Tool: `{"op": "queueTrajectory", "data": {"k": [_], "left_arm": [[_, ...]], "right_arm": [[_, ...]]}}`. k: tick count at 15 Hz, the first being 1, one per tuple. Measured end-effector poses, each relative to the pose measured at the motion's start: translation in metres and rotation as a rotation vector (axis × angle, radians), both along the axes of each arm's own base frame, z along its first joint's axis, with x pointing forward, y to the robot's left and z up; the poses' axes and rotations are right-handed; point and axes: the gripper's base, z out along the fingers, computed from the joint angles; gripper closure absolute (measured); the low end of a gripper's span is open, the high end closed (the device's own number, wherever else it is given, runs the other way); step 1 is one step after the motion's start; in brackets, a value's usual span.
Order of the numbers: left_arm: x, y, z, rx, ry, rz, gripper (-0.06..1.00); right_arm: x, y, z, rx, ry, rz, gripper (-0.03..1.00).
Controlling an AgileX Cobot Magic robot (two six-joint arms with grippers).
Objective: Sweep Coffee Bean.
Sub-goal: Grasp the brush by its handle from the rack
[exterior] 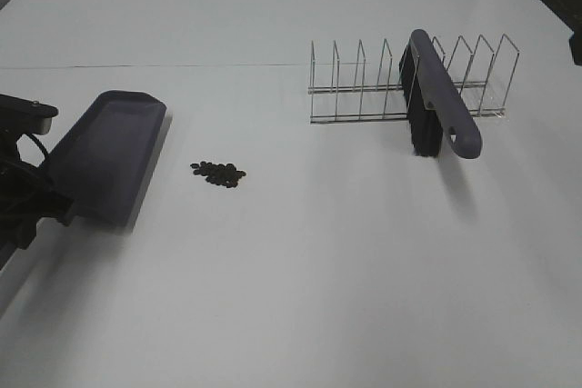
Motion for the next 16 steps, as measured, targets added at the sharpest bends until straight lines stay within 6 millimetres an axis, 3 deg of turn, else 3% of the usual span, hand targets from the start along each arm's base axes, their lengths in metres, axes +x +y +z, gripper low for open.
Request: {"op": "queueTrajectory", "data": {"k": [5, 6, 7, 16], "left_arm": [[0.0, 0.0, 0.0, 0.0, -0.001, 0.0, 0.61], [0.0, 0.0, 0.0, 0.0, -0.001, -0.001, 0.61], [0.0, 0.0, 0.0, 0.0, -0.001, -0.001, 0.61], [0.0, 0.0, 0.0, 0.0, -0.001, -0.001, 0.61]], "right_arm": [[0.06, 0.005, 0.0, -0.006, 0.07, 0.004, 0.2], [0.095, 0.007, -0.006, -0.007, 0.091, 0.005, 0.2], [0.109, 0.009, -0.01, -0.008, 0.099, 0.005, 0.2], [0.213, 0.017, -0.057, -0.009, 0.127, 0.005, 0.2]]}}
